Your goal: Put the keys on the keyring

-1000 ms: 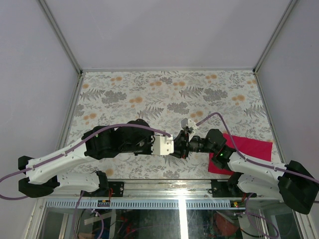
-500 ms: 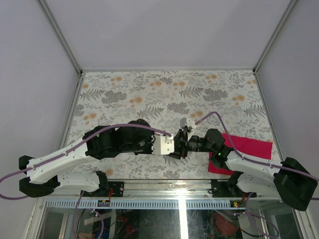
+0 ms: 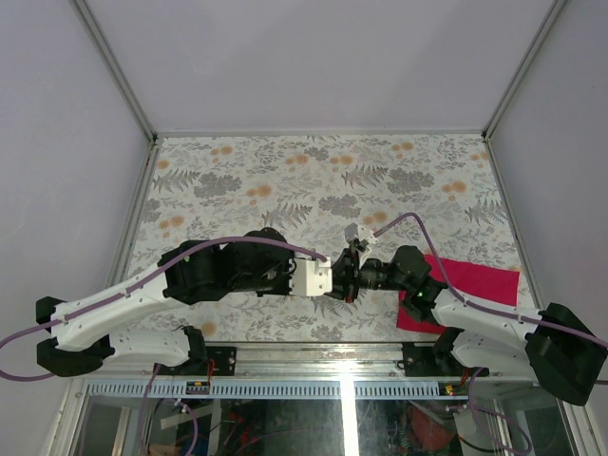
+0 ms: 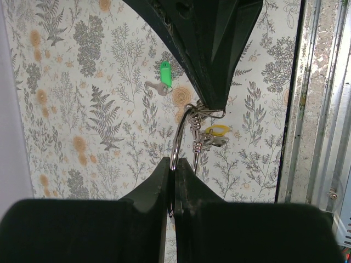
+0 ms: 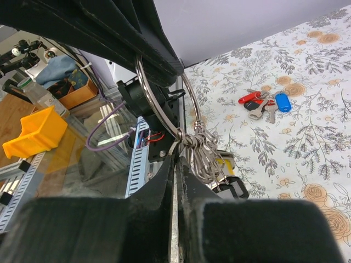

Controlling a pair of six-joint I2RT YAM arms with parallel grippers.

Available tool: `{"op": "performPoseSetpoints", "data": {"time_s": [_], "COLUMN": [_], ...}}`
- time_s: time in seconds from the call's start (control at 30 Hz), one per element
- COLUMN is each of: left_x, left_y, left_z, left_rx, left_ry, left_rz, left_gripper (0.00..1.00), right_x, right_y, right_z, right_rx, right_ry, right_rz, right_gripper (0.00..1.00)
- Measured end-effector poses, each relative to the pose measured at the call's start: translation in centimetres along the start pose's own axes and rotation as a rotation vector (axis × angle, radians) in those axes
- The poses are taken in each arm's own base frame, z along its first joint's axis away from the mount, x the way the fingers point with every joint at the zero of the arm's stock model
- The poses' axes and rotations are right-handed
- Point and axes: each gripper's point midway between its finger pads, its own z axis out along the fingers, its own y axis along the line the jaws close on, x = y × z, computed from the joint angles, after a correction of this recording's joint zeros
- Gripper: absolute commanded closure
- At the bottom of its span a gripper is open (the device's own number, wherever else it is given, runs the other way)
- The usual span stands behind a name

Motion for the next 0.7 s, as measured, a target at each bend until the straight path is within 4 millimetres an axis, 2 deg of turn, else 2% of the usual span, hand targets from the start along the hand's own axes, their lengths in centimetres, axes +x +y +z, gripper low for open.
{"op": "performPoseSetpoints", "data": {"time_s": [0.57,0.7], "left_x": [-0.2,-0.4], "left_y": [0.2,0.2], "left_z": [0.6,0.6], "left_rx": [-0.026,-0.038], "left_ry": [-0.034,-0.056], "left_rz": [-0.004,-0.015], "left_gripper": [1.00,0.95], "right_x": [-0.8,-1.1], "right_y": [-0.1,-0.2], "right_z": [-1.4,-1.5], "right_rx": [0.105,0.143], "right_ry": [0.035,0.066], "right_rz": [0.012,0.034], "right_gripper": [1.00,1.00]}}
